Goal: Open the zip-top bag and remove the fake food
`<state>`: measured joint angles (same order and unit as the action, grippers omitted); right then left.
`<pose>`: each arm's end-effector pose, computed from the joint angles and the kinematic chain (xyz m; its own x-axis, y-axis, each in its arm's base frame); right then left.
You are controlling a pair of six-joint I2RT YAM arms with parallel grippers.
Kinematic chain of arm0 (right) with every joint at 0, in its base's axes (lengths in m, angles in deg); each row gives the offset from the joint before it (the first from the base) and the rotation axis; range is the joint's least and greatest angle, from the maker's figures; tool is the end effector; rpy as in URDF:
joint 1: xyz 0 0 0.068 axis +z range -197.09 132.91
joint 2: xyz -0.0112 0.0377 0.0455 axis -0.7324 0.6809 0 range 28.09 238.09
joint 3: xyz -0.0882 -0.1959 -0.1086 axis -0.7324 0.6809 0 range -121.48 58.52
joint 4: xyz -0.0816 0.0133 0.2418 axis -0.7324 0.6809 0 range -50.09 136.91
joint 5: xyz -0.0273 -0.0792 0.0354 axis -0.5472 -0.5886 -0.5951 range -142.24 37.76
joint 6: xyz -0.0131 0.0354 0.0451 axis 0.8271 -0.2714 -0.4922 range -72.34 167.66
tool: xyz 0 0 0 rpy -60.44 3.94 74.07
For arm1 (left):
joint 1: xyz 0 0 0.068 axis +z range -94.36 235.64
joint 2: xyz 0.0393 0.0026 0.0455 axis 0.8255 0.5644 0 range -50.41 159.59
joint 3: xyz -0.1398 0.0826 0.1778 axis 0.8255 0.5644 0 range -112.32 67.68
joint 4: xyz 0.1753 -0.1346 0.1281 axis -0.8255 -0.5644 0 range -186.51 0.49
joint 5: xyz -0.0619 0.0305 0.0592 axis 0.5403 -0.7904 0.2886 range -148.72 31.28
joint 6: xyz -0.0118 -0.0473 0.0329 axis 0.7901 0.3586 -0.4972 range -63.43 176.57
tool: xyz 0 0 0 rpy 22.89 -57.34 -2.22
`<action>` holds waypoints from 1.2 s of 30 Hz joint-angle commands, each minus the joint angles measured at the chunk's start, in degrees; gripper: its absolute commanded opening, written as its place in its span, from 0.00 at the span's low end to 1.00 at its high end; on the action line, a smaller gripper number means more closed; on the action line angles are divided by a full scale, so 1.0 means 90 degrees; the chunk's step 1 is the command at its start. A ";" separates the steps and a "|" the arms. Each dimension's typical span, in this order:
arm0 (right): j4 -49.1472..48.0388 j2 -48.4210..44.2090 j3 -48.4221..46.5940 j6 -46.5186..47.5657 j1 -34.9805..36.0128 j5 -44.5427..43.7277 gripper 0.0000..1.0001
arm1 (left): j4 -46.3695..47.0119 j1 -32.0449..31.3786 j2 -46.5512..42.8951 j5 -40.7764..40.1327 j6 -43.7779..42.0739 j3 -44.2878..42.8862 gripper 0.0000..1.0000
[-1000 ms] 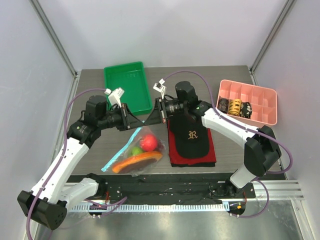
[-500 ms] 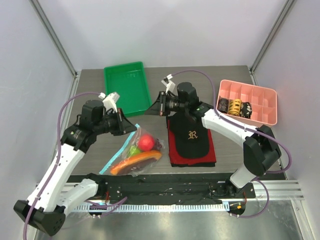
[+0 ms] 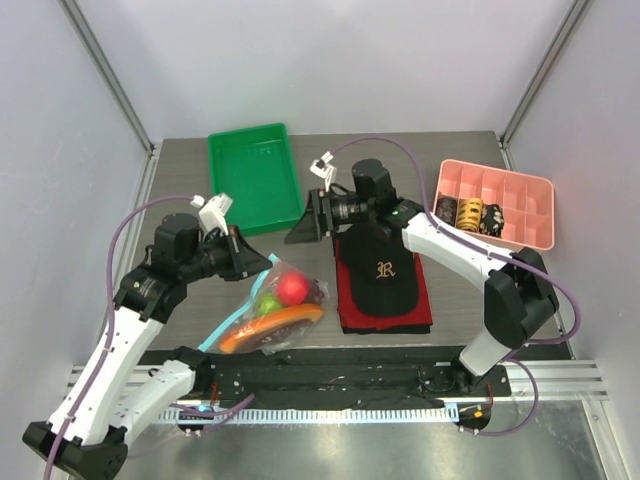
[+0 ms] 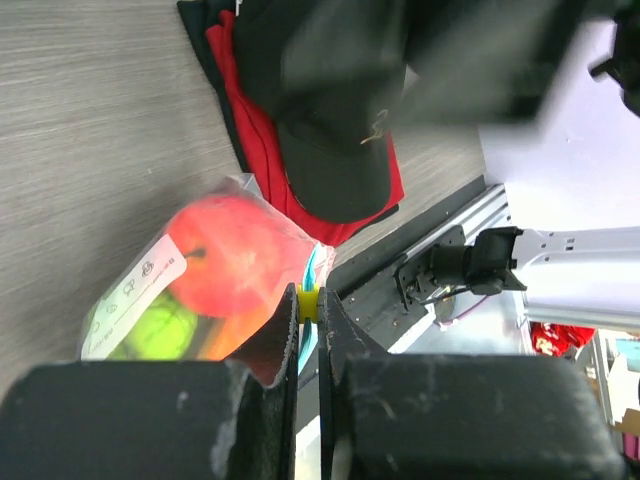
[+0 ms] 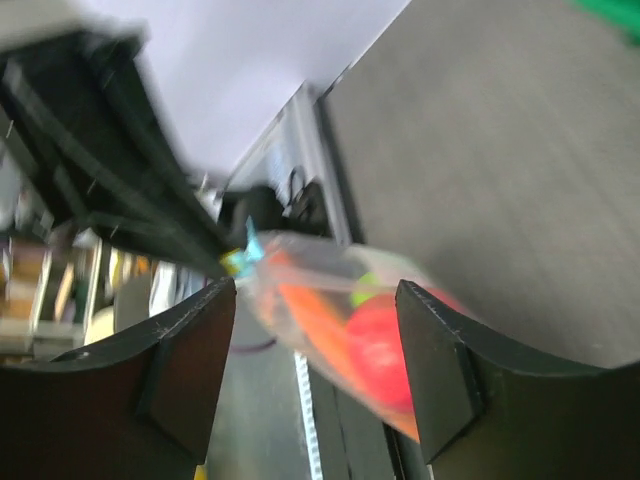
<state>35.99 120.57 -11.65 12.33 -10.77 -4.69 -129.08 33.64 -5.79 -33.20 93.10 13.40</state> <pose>0.2804 0.2451 0.2765 -0.7648 -0.0777 -0.6396 -0.6394 0.2135 0.7386 0.1586 -0.0839 0.3186 -0.7788 -0.2647 -0.5686 0.2746 0.6712 -0.6886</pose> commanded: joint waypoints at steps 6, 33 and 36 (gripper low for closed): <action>0.0133 -0.0072 -0.0172 0.1123 0.0974 0.1162 0.72 | 0.0394 0.0003 0.0696 0.0700 -0.0611 -0.0794 0.00; -0.2074 -0.0579 0.1400 -0.1318 0.0478 -0.1747 0.01 | -0.0748 0.0003 0.0267 -0.0023 -0.0534 -0.0346 0.00; -0.1685 -0.0482 0.1245 -0.1279 0.0185 -0.2118 0.01 | -0.1285 0.0003 0.0101 -0.0246 -0.0311 -0.0336 0.00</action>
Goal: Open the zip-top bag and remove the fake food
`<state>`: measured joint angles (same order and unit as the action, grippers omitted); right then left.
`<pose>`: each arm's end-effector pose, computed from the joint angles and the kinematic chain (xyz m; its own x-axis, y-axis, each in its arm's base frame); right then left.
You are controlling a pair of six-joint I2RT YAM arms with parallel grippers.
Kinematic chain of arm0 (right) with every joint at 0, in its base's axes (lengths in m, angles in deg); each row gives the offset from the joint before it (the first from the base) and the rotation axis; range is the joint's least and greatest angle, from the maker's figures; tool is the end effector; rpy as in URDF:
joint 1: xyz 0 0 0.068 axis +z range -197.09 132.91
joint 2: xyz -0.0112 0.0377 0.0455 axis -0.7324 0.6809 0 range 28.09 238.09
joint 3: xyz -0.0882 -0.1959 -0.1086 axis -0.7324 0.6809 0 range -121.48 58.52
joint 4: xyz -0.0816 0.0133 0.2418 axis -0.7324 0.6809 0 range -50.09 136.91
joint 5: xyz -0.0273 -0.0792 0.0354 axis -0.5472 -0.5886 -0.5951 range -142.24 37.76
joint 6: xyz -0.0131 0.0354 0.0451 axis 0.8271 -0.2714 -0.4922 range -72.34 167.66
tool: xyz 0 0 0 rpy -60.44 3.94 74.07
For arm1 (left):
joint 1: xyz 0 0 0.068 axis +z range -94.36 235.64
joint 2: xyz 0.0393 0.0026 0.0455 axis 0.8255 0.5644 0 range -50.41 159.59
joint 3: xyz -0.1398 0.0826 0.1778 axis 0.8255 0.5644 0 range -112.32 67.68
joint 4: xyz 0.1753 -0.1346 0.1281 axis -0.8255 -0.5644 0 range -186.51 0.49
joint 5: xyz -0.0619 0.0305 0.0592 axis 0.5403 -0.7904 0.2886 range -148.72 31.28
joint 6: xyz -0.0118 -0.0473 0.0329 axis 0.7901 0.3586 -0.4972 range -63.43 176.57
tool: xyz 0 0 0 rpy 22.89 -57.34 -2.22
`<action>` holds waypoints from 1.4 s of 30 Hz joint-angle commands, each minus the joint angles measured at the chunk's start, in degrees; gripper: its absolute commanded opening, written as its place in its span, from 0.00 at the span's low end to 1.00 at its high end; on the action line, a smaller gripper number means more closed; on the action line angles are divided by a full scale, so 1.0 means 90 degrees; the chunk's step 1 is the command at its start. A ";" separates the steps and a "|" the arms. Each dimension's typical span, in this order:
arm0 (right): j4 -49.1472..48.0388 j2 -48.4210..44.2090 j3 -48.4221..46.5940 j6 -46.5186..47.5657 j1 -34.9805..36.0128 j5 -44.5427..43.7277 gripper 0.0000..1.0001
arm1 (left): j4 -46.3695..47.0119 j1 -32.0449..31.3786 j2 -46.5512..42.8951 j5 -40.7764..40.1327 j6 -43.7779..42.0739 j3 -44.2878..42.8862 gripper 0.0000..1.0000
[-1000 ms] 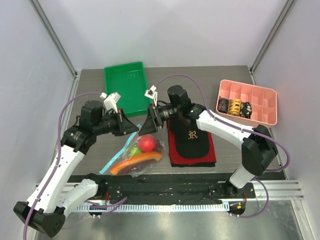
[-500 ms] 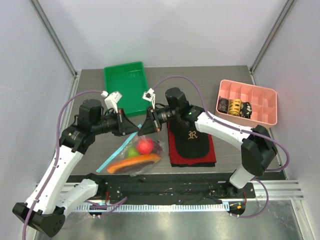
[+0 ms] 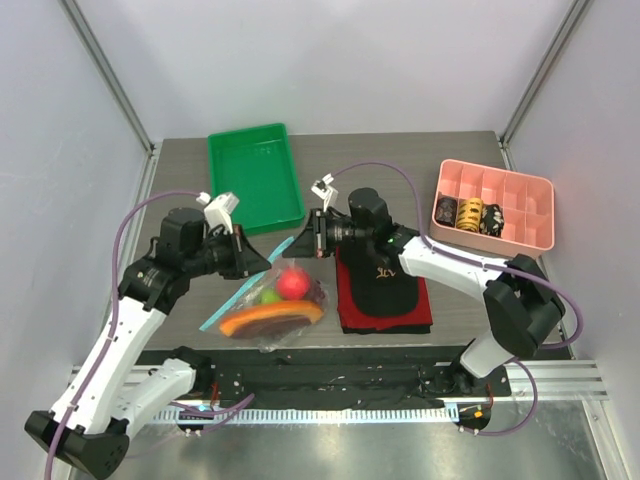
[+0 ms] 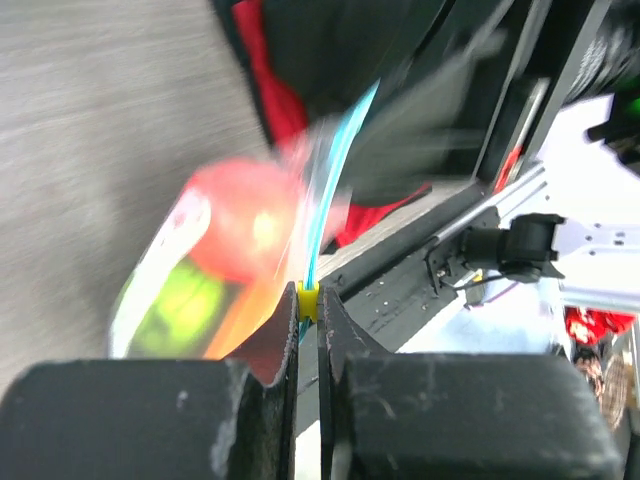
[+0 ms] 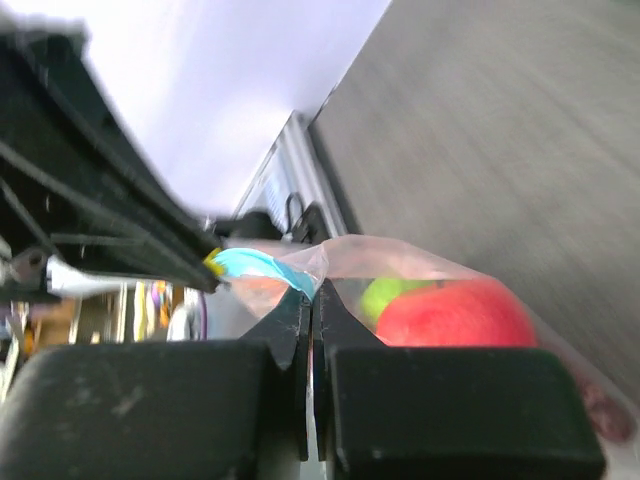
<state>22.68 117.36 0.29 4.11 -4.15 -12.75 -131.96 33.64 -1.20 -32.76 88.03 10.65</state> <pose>0.2425 0.2626 0.2470 -0.8003 -0.0184 -0.5993 -0.5883 0.2167 0.7790 0.1691 -0.0885 0.3162 -0.7995 -0.1831 -0.5720 0.2971 0.7071 -0.6416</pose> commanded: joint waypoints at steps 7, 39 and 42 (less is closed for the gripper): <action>-0.0117 0.0519 -0.0589 -0.0083 -0.0884 -0.0814 0.01 | -0.2821 0.0003 -0.1697 -0.0960 0.1072 -0.0088 0.00; 0.0117 0.0999 -0.1595 0.0893 -0.0611 0.2175 0.01 | -0.1066 -0.0007 0.1349 -0.1360 -0.2001 -0.2511 0.45; 0.0303 0.0940 -0.1654 0.0952 -0.0611 0.2243 0.02 | -0.0908 -0.0007 0.1377 -0.1283 -0.2236 -0.2384 0.39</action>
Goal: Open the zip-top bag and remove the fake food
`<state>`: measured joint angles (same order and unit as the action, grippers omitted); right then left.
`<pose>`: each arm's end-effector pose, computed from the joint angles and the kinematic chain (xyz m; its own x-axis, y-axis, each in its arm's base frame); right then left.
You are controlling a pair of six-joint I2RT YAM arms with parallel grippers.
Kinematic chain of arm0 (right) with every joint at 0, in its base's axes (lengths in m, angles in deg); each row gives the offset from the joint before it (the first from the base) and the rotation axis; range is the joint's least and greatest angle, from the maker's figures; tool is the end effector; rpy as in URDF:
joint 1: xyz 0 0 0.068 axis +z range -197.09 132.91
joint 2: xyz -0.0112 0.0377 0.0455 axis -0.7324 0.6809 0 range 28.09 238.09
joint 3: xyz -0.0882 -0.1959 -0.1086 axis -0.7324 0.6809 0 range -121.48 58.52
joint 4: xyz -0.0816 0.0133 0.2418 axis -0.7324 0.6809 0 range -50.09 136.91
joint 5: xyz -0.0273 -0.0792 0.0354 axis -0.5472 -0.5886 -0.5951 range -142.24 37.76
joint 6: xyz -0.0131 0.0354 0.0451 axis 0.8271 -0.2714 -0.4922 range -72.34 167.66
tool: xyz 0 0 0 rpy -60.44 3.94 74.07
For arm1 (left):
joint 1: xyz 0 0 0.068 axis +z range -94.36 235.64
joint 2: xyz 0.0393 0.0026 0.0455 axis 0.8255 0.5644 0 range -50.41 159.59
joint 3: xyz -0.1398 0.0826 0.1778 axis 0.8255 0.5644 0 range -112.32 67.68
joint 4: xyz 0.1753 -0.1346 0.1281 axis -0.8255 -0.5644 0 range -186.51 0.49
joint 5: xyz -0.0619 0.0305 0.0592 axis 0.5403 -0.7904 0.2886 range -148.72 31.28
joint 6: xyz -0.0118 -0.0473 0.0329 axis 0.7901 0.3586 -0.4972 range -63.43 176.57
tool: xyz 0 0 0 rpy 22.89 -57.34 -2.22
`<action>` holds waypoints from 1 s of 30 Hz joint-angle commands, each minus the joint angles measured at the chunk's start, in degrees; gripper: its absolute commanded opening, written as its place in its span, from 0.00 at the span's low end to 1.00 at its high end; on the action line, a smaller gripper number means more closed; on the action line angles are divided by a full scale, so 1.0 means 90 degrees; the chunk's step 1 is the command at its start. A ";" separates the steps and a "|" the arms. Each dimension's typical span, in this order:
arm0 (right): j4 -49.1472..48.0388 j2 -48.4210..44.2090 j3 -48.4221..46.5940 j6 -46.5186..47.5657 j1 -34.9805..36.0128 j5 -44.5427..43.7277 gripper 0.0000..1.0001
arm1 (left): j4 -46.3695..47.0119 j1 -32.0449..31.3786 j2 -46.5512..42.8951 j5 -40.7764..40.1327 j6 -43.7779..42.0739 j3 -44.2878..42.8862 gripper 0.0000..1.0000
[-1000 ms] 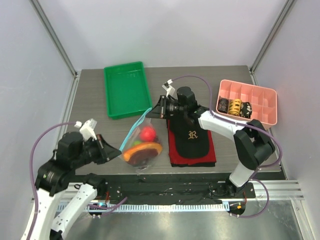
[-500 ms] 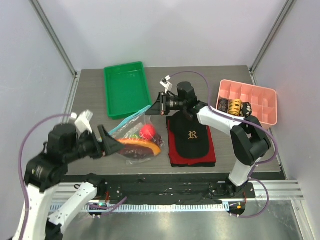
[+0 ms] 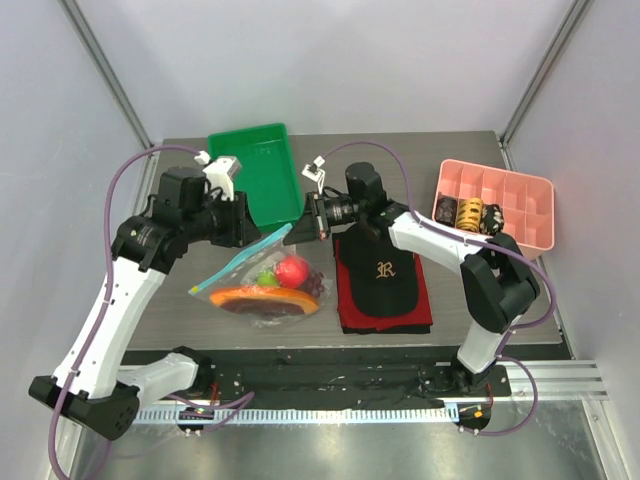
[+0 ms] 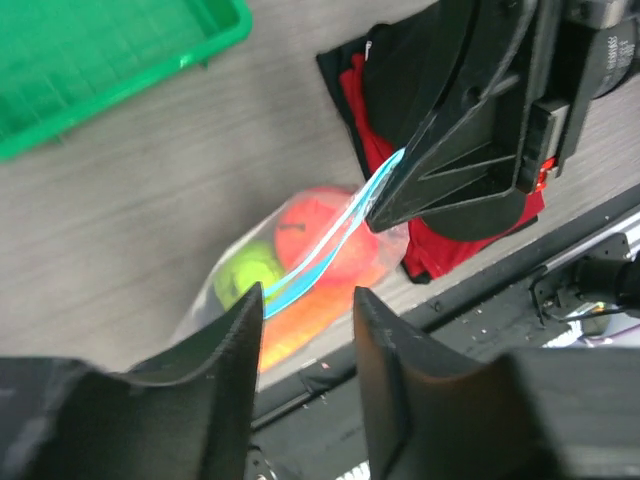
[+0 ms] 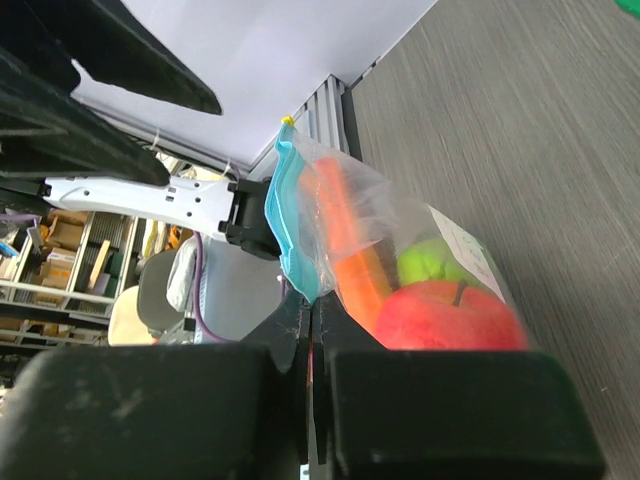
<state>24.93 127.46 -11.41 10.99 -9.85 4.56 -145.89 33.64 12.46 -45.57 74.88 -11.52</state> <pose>0.2883 0.2639 0.2517 -0.7425 -0.1536 -0.6520 -0.6645 0.0467 0.7458 0.1960 -0.0897 0.3691 -0.7318 -0.0343 -0.6807 0.3121 0.8710 -0.3794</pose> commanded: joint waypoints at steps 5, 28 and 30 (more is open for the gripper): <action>0.0395 -0.0260 -0.0413 0.0412 0.0013 0.0476 0.01 | 0.0610 -0.0007 0.0016 0.0588 -0.1047 0.0235 0.32; 0.0522 -0.0270 -0.0443 0.0451 0.0062 0.0652 0.01 | 0.1040 -0.0007 0.0338 0.0853 -0.1311 0.1075 0.42; 0.0513 -0.0250 -0.0443 0.0441 0.0091 0.0672 0.01 | 0.1059 -0.0007 0.0455 0.0980 -0.1409 0.1085 0.46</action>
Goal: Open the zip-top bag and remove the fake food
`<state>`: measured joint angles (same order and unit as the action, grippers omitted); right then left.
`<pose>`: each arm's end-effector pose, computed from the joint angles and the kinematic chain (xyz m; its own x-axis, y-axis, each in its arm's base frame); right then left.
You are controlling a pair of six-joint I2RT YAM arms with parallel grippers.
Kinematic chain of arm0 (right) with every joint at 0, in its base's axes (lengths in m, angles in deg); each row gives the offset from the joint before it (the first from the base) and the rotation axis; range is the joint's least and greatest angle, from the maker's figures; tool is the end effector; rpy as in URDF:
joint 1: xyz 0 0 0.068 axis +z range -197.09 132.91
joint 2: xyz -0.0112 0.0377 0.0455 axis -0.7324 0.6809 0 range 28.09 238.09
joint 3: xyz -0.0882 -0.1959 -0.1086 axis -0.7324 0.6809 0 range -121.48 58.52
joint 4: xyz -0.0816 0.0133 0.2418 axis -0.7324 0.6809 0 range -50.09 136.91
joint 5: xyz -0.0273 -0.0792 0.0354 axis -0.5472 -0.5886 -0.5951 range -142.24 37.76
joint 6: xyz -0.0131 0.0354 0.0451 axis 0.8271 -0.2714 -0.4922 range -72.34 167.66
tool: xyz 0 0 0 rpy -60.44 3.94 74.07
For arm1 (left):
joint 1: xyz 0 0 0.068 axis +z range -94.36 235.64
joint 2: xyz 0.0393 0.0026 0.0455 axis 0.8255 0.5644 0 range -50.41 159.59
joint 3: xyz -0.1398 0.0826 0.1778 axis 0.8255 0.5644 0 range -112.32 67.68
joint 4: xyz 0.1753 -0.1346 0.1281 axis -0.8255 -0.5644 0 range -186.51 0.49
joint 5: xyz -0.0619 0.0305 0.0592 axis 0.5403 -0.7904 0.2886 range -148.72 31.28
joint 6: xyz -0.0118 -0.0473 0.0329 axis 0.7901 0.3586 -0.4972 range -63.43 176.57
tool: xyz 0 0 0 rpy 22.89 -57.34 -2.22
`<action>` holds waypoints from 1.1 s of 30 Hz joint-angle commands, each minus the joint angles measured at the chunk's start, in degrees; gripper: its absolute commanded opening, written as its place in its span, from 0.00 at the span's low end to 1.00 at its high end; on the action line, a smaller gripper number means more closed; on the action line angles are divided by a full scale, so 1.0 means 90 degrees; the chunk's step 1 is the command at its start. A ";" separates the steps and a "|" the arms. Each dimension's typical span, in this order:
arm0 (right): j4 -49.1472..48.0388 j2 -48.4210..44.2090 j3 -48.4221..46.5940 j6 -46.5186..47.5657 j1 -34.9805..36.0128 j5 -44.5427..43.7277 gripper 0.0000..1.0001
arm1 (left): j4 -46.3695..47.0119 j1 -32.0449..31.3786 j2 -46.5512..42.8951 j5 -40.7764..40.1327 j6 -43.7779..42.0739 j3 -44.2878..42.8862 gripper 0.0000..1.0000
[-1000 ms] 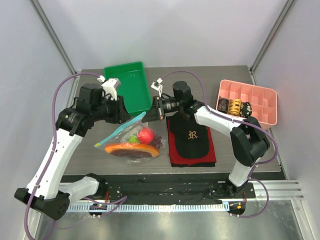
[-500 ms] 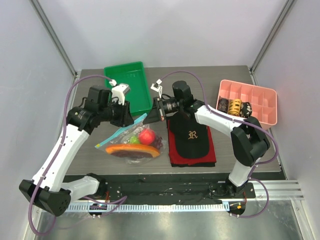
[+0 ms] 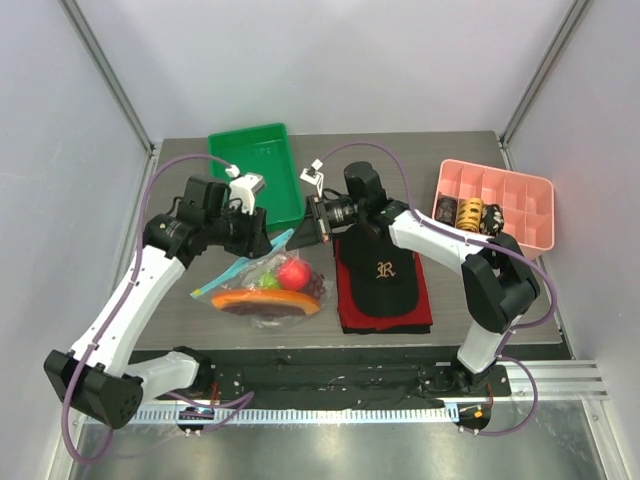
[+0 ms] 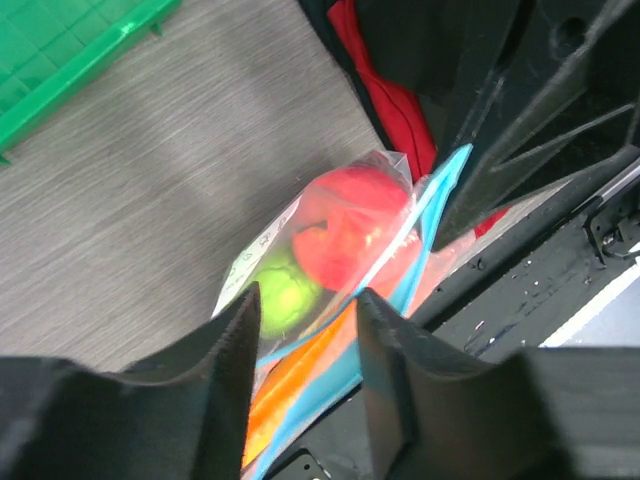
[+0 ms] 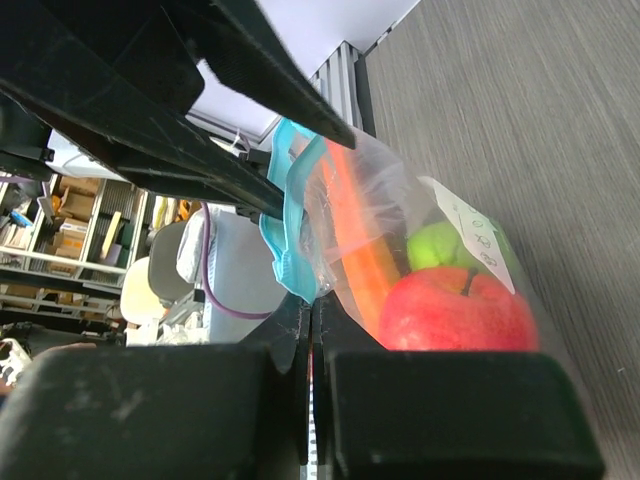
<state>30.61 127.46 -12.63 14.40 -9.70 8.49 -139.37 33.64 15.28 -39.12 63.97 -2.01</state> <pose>0.2842 0.2639 0.2504 -0.7378 -0.2263 -0.6359 -0.6553 0.0139 0.7553 0.2156 -0.1026 0.3183 -0.7332 0.1654 -0.6596 0.4790 0.8141 -0.3284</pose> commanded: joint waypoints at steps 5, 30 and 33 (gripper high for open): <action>-0.0081 -0.0231 -0.0423 0.0052 0.0084 0.0118 0.01 | -0.0016 0.0022 0.0552 0.0860 -0.0052 -0.0108 0.21; 0.4723 -0.1080 -0.1653 -0.0623 0.1500 -0.4891 0.80 | -0.0143 0.0032 -0.1586 -0.1229 0.5097 0.0858 0.00; 0.4901 -0.0993 -0.1879 -0.0241 0.1666 -0.5049 0.71 | -0.0036 0.0032 -0.1674 -0.1269 0.4989 0.0937 0.00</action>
<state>72.62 120.35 -25.81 7.91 4.02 -33.19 -144.40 33.71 1.44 -50.64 108.71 6.23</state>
